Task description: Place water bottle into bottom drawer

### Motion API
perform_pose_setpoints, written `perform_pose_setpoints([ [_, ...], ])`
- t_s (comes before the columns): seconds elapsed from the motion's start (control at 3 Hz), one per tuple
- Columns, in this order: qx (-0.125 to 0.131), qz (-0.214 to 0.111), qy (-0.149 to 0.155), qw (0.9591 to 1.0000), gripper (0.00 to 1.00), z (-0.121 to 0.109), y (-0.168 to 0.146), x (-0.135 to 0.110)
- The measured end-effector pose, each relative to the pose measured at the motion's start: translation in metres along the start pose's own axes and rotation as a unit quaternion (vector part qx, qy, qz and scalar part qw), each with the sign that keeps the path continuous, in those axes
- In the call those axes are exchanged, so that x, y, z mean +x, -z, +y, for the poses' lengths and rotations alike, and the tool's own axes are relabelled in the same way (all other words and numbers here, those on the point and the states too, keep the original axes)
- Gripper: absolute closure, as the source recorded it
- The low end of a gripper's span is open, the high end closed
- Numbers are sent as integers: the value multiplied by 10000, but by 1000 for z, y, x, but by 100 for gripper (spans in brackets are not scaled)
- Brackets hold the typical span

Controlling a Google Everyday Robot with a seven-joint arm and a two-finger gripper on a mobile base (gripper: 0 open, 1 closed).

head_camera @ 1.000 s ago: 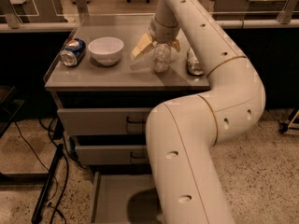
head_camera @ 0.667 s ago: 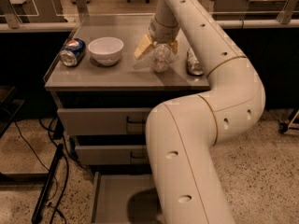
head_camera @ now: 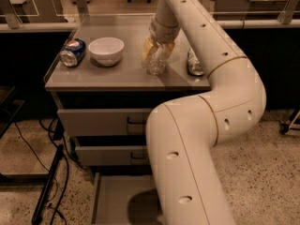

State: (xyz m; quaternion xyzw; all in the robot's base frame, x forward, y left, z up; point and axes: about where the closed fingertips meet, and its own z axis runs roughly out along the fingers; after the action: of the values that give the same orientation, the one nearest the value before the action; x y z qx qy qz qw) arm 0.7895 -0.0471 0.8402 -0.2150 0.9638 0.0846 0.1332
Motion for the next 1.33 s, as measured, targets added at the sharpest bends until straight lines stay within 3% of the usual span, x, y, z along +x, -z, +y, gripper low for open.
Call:
perform_pose_setpoints([
  [0.33,0,0,0,10000,99,0,0,0],
  [0.67,0,0,0,10000,100,0,0,0],
  [1.0,-336,-351,137,9987,100,-4,19,0],
  [1.33,-772,-700,313,9941,100,-8,50,10],
])
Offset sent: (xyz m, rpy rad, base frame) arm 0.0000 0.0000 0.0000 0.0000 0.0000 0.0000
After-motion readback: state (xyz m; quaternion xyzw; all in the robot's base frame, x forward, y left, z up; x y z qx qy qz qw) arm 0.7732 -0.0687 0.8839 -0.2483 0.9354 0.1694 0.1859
